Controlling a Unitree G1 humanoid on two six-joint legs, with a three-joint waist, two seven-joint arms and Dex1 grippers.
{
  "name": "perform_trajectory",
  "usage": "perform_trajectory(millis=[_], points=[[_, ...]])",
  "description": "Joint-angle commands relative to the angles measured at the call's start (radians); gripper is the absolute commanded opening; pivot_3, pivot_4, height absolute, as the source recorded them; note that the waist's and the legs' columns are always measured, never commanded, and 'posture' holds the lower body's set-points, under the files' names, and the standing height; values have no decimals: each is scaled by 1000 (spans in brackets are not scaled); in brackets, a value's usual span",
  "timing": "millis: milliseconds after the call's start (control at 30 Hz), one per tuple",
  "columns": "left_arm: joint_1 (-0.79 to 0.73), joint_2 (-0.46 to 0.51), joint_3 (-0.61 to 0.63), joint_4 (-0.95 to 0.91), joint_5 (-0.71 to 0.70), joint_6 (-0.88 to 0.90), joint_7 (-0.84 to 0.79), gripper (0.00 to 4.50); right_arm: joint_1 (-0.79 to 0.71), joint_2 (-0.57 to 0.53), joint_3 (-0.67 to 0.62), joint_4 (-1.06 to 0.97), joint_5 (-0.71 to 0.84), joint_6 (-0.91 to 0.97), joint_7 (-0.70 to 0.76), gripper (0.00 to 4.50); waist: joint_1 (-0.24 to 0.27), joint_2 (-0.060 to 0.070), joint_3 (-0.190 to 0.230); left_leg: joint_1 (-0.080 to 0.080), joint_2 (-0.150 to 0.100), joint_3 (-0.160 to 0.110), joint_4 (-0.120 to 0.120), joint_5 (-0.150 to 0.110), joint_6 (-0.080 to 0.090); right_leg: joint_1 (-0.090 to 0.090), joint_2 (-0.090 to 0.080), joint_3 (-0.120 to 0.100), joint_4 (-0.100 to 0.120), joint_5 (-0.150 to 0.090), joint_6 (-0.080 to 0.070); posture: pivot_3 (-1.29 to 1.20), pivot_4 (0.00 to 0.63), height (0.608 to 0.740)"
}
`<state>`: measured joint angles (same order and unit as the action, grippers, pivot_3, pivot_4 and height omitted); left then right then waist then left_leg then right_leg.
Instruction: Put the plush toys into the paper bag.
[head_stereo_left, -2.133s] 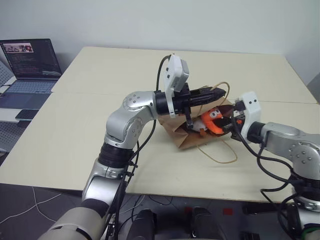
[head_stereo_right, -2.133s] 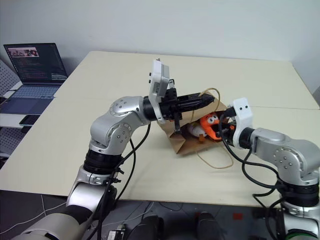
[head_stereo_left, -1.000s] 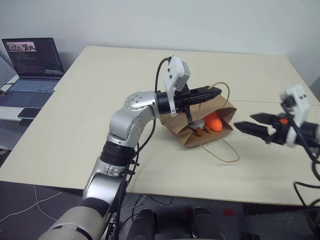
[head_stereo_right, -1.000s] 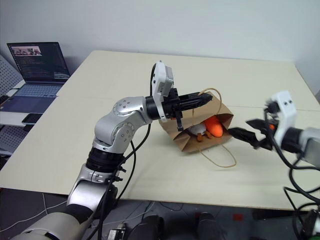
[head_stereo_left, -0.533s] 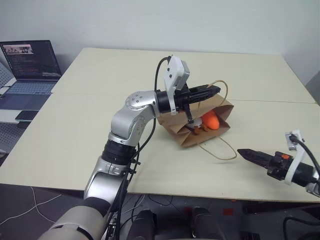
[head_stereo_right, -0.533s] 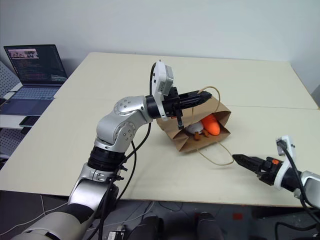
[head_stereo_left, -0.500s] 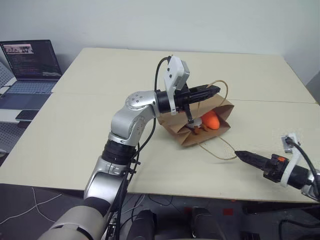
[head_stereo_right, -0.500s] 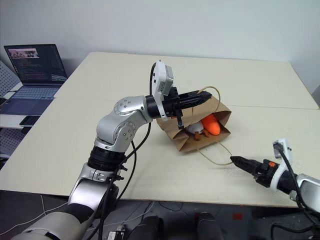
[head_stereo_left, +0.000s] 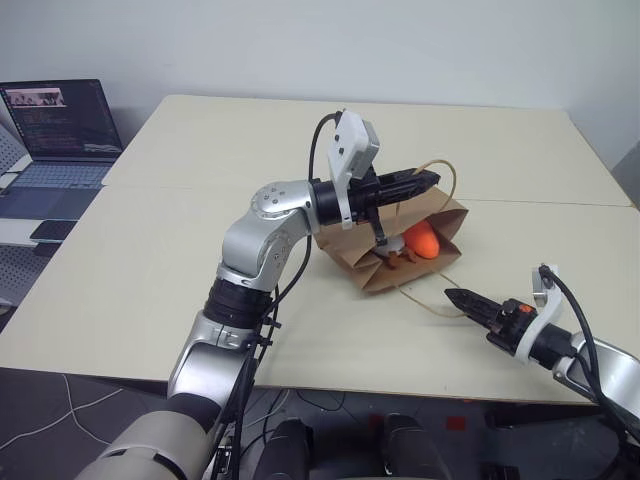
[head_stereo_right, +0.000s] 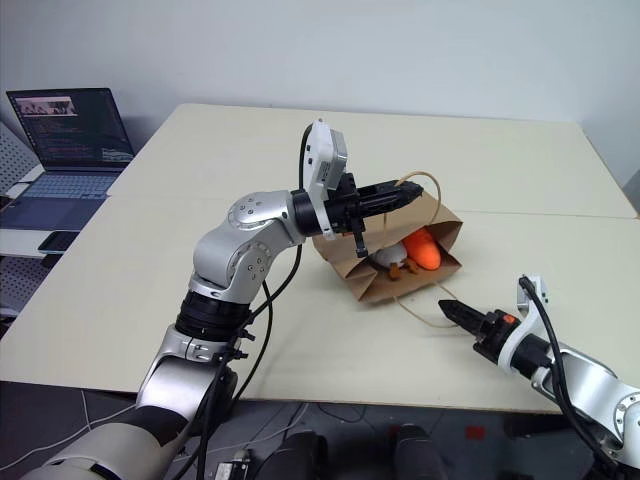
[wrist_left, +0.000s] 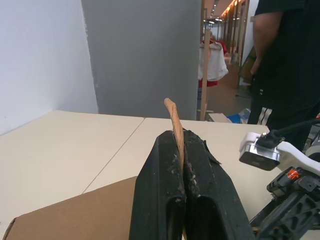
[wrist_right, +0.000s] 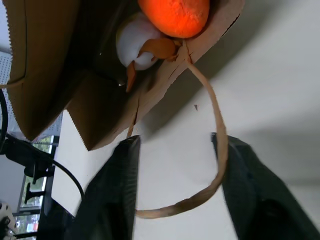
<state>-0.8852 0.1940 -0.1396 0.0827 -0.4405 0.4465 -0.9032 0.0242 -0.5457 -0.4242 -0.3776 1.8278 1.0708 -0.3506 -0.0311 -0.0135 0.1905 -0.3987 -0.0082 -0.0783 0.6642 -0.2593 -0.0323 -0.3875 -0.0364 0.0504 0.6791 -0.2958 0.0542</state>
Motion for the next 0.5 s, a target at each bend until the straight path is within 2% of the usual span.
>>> perform_trajectory(millis=[33, 133, 367, 500], points=[[-30, 8, 21, -25, -1, -22, 0, 0, -19, -26, 28, -15, 42, -75, 7, 1046, 0, 0, 0, 0, 0, 0, 0, 0, 0, 0, 0, 0, 0, 0, 0, 0, 150, 740], [-53, 29, 40, -1, 0, -30, -10, 0, -60, -70, 29, -21, 81, -125, 9, 22, -1, 0, 0, 0, 0, 0, 0, 0, 0, 0, 0, 0, 0, 0, 0, 0, 150, 740], [-163, 88, 67, 145, 27, -98, -61, 0, -254, -185, 17, -22, 144, -198, 39, 22, 0, 0, 0, 0, 0, 0, 0, 0, 0, 0, 1, -1, -1, 0, 0, 0, 150, 740], [-237, 129, 69, 244, 51, -127, -109, 0, -406, -202, 27, -1, 144, -202, 42, 22, -1, 0, 0, -1, 0, -2, -1, 0, 0, -1, 2, -3, -1, 0, 0, 0, 150, 740]])
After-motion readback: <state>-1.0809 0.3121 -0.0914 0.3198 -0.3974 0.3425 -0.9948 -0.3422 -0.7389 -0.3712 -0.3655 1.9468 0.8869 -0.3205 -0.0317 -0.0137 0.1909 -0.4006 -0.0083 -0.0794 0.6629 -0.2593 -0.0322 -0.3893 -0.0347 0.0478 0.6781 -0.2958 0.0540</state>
